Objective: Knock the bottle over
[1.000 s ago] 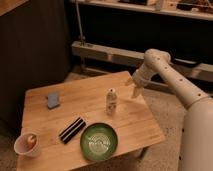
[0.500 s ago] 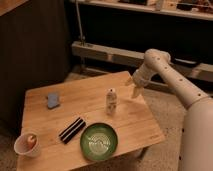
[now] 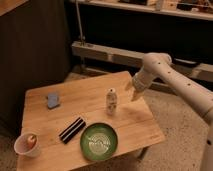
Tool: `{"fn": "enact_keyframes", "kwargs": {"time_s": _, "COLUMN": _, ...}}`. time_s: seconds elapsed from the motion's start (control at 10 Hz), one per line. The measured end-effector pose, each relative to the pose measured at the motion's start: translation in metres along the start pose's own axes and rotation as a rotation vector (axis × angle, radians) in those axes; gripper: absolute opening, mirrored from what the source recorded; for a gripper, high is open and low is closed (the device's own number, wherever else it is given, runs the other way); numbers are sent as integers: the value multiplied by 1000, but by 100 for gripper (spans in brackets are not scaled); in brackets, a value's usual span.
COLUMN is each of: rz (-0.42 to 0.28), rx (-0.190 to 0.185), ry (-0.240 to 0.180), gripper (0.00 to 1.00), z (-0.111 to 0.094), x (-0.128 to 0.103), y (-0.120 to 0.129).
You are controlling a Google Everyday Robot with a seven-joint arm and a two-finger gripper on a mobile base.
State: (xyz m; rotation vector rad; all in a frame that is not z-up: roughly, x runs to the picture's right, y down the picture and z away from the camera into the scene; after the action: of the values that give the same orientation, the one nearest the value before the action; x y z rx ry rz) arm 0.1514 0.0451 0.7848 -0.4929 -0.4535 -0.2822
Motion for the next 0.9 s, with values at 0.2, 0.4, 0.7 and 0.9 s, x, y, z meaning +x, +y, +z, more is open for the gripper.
{"fn": "enact_keyframes", "kwargs": {"time_s": 0.2, "rz": -20, "rx": 36, "ry": -61, "gripper": 6, "z": -6, "x": -16, "y": 24}}
{"fn": "enact_keyframes", "kwargs": {"time_s": 0.4, "rz": -52, "rx": 74, "ry": -110, "gripper": 0, "z": -3, "x": -16, "y": 27}}
{"fn": "enact_keyframes", "kwargs": {"time_s": 0.7, "rz": -92, "rx": 87, "ry": -115, "gripper": 0, "z": 8, "x": -16, "y": 9}}
{"fn": "enact_keyframes", "kwargs": {"time_s": 0.9, "rz": -126, "rx": 86, "ry": -112, "gripper": 0, "z": 20, "x": -28, "y": -8}}
